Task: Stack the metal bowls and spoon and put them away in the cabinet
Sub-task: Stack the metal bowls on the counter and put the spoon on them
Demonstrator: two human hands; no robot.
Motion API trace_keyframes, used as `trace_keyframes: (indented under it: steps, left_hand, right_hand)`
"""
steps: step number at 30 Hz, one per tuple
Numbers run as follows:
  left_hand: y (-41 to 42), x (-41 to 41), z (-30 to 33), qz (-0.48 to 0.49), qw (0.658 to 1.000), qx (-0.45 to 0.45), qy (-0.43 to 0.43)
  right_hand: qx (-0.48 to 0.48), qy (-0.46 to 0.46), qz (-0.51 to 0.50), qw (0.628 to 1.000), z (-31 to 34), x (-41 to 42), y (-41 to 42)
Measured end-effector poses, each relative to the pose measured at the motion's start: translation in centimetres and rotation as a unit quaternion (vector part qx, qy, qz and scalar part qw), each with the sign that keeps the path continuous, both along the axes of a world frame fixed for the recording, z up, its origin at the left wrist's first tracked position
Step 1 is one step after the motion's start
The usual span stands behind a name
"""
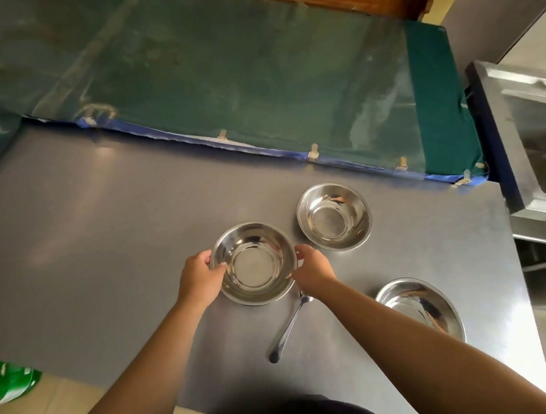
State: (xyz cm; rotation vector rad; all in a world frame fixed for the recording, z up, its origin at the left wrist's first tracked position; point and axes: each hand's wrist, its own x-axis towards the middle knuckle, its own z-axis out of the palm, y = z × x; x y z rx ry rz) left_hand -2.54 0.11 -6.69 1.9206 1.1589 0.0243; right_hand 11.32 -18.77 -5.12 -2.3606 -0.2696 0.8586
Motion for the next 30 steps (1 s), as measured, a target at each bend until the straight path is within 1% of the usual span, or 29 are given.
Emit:
trace_keyframes:
  steps: [3,7,15,21,25,30]
  left_hand:
    - [0.4,0.2,0.5,0.029,0.999,-0.024,-0.033]
    - [0.1,1.9,1.3,0.034,0.995,-0.068,-0.068]
    - [-2.5,8.8,2.7,-0.036,0.988,-0.096,-0.120]
    - [-4.1,13.6,2.8,-0.079,0.987,-0.089,-0.108]
    - [-4.8,16.2,2.5,-0.108,0.989,-0.061,-0.085]
    - [-5.5,18.8,1.1,-0.133,0.988,-0.044,-0.066]
  right_hand:
    - [0.033,-0.006,-0.010,0.999,0.6,0.6,-0.1]
    - [0.047,-0.032,-0.019,0.998,2.0,2.3,-0.8]
    - [0.059,-0.085,-0.068,0.992,3.9,7.1,-5.0]
    - [0.057,-0.097,-0.084,0.990,3.7,10.2,-7.4]
    - [0.057,-0.113,-0.099,0.987,3.0,11.7,-8.3]
    - [0.055,-0.100,-0.111,0.987,1.7,13.5,-9.3]
